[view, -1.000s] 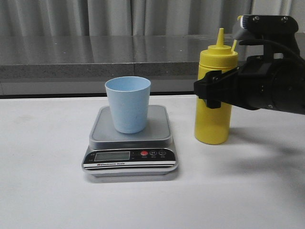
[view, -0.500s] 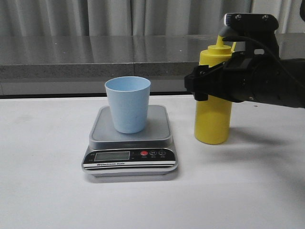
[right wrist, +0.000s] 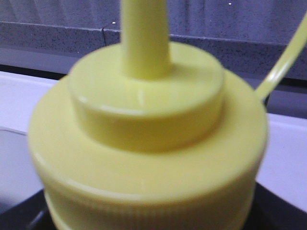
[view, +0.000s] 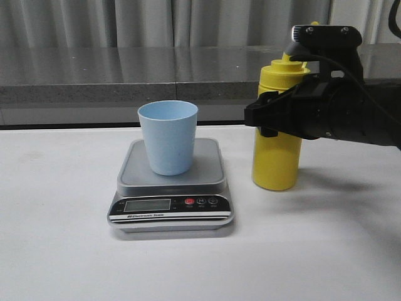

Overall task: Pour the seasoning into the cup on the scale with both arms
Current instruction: 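Move the right gripper to the yellow bottle and grasp its body, then lift the yellow bottle with the right gripper and tilt nozzle toward cup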

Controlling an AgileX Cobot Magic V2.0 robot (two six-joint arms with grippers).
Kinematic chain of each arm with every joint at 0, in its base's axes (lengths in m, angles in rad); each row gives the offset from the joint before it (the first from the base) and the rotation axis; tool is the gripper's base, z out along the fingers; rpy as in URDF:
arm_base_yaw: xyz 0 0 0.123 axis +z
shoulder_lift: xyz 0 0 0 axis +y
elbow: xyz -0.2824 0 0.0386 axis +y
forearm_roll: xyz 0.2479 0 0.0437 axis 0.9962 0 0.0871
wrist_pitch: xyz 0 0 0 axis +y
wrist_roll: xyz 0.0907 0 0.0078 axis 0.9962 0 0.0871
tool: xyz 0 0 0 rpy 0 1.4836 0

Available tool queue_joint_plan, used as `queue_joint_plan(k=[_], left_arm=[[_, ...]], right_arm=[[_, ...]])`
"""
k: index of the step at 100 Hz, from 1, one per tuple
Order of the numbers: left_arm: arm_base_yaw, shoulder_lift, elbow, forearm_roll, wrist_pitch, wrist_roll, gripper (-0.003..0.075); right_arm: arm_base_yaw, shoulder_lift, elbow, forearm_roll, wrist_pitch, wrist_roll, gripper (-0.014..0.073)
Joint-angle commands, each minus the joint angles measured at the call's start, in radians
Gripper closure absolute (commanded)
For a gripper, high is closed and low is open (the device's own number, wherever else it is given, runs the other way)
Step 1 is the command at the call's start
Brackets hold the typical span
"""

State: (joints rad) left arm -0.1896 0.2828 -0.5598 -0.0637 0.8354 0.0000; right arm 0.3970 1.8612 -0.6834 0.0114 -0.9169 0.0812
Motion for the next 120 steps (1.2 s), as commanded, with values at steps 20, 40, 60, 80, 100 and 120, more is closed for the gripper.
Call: queue_joint_plan(k=[20, 40, 60, 80, 100, 120], left_arm=[[0.006, 0.011, -0.028, -0.004, -0.082, -0.01, 0.074], [0.006, 0.011, -0.028, -0.004, -0.082, -0.01, 0.074], [0.006, 0.011, -0.028, -0.004, -0.082, -0.01, 0.074], [0.006, 0.011, -0.028, -0.004, -0.082, -0.01, 0.074], [0.006, 0.011, -0.028, -0.004, -0.082, -0.01, 0.074], [0.006, 0.011, -0.028, -0.004, -0.082, -0.01, 0.074]], right_arm=[[-0.002, -0.041, -0.024, -0.011, -0.096, 0.0, 0.0371], [-0.002, -0.091, -0.025, -0.022, -0.083, 0.0, 0.0371], [-0.002, -0.189, -0.078, -0.083, 0.045, -0.002, 0.0371], [-0.002, -0.255, -0.209, -0.269, 0.387, -0.027, 0.0371], [0.005, -0.262, -0.347, -0.459, 0.713, -0.027, 0.0371], [0.062, -0.261, -0.456, -0.672, 0.98, -0.027, 0.0371]])
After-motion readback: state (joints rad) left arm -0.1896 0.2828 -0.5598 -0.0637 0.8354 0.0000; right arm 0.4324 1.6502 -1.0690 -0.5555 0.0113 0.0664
